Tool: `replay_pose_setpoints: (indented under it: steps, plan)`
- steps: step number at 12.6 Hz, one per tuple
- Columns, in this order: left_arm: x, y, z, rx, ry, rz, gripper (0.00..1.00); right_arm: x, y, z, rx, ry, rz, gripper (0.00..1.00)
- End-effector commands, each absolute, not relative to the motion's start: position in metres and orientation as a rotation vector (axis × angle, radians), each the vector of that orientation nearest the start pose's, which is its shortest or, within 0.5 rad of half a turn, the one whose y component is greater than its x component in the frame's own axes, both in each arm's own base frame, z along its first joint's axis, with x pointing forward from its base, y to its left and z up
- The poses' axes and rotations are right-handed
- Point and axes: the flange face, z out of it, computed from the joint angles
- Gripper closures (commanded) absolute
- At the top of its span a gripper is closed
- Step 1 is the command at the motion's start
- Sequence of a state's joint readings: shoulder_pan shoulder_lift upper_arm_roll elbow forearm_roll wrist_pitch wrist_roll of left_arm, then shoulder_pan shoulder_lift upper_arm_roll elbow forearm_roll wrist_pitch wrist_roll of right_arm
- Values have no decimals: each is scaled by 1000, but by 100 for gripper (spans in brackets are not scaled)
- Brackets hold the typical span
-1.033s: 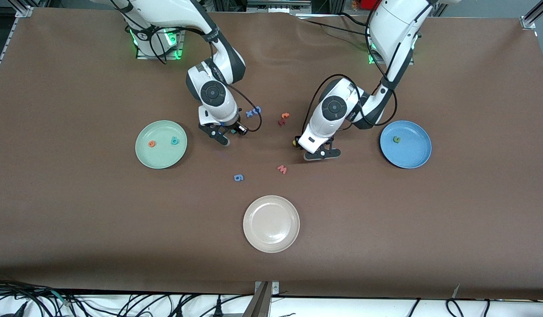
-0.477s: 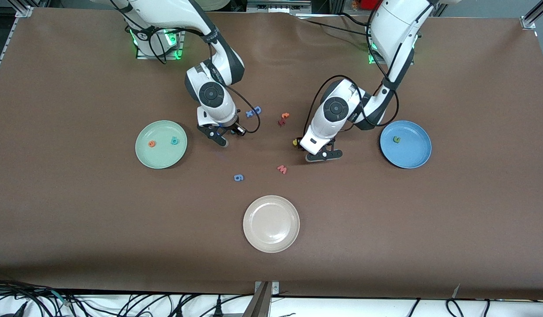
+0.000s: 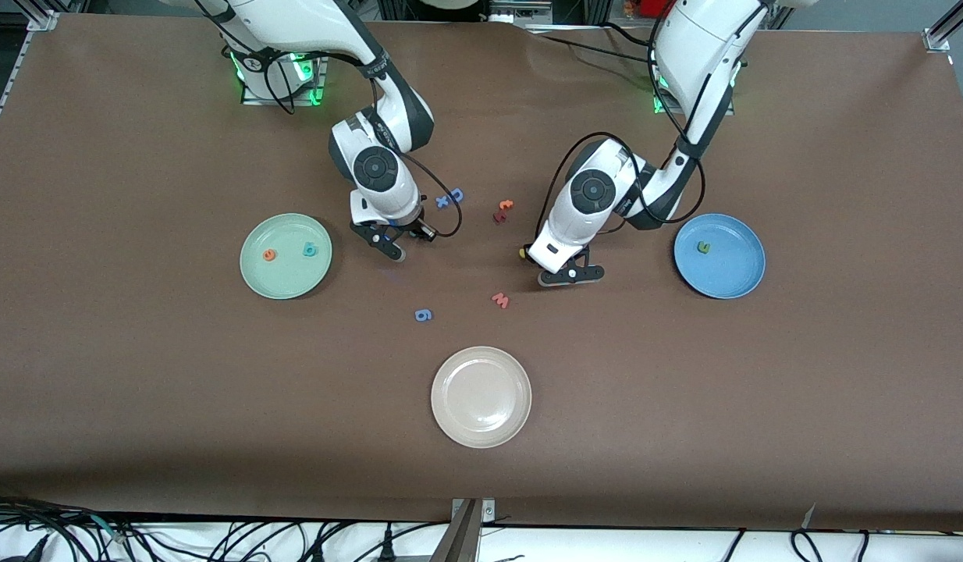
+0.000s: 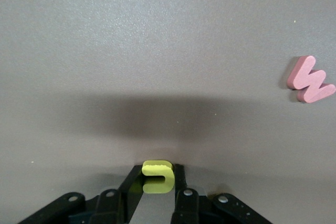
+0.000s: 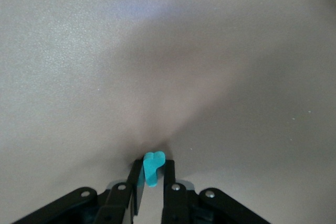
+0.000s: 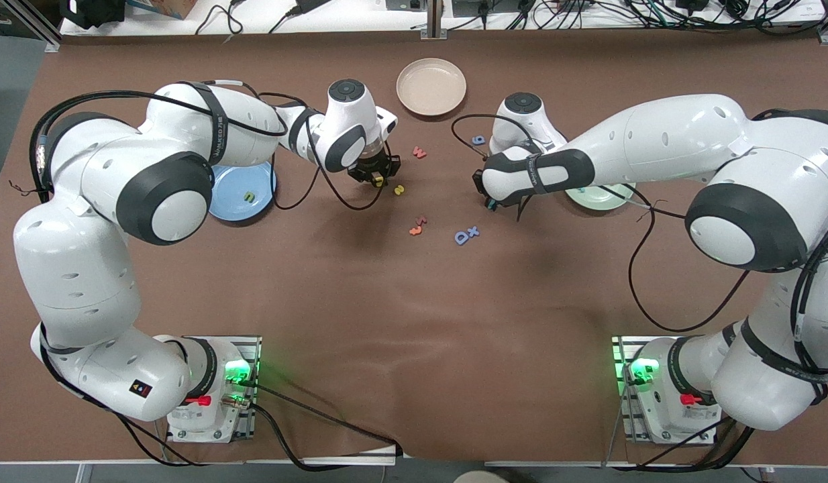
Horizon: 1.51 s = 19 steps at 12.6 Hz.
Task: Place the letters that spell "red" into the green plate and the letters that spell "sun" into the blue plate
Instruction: 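Drop the r with the right gripper while the left gripper carries the u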
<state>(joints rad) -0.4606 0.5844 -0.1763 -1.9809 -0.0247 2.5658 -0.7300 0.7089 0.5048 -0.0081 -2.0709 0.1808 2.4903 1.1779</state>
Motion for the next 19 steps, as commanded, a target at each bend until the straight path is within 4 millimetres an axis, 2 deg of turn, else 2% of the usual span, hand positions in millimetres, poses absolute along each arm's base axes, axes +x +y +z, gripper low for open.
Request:
replay_pose_setpoints:
  steps: [1,2,3,6,9,11,12,15,17,19]
  plan:
    - [499,-353,161,-3197,-148,79,84,439,371,173,-2998,974,190,91]
    - [508,-343,166,-3191,-126,55,84,440,371,174,-2999,974,189,92]
    - [517,-333,181,-3192,-60,33,84,443,371,180,-2995,968,182,92]
    - [544,-277,221,-3150,111,80,83,459,360,201,-3052,924,151,92]
    - [564,-208,245,-3111,311,155,82,486,342,231,-3134,821,189,92]
    - [577,-151,247,-3082,499,193,78,501,316,247,-3177,735,226,92]
    - [578,-127,244,-3068,584,210,78,509,300,254,-3194,672,236,92]
    - [578,-59,239,-3021,787,246,78,531,236,264,-3248,492,314,92]
    - [570,-32,228,-3011,857,293,78,546,195,266,-3263,355,330,91]
    - [555,-27,213,-3018,866,356,78,557,159,255,-3263,290,354,91]
